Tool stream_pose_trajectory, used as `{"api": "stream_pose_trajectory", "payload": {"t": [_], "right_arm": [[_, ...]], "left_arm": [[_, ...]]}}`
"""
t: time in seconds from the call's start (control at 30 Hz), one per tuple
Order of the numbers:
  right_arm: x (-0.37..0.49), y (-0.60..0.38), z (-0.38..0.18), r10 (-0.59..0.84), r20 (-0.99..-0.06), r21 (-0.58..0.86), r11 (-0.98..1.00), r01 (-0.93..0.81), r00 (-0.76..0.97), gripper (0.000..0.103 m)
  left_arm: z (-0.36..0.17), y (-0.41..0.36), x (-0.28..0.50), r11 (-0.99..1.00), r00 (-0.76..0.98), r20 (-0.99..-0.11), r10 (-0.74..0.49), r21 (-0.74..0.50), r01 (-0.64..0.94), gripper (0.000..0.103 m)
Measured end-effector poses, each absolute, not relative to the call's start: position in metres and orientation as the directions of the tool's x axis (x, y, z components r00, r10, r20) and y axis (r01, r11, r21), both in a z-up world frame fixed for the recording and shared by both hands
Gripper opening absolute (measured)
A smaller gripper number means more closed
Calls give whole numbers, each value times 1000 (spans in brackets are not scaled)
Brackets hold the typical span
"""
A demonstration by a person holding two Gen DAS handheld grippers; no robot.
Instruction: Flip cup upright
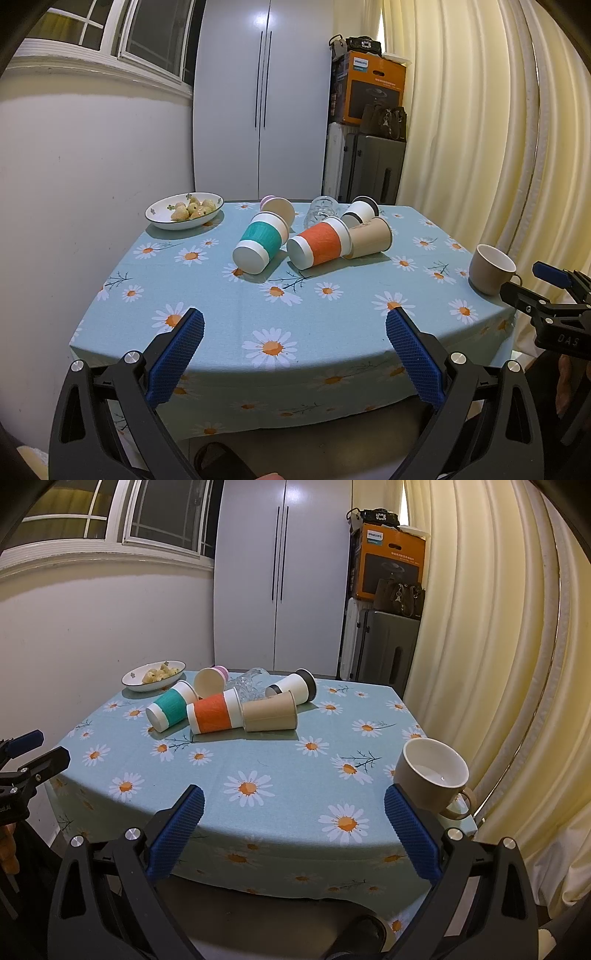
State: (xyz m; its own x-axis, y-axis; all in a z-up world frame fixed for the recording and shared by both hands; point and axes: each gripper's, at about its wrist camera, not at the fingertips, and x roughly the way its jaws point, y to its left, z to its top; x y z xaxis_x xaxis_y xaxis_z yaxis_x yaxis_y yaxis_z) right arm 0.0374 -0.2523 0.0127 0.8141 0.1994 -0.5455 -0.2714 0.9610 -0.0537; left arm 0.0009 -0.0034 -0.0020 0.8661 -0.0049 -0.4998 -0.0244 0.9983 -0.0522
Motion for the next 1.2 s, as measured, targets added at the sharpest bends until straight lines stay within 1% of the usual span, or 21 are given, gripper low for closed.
{"api": "stream_pose_trajectory", "payload": {"t": [0.97, 1.2], "right_arm": [[40, -251, 10, 195, -562, -52, 962, -270, 804, 97], [44, -251, 8, 188, -585, -43, 964, -261, 789, 97]], "left_arm": [[-2, -6, 1, 999, 866, -500, -6, -49, -22, 96], [-1, -11, -1, 999, 865, -501, -22, -54, -5, 96]]}}
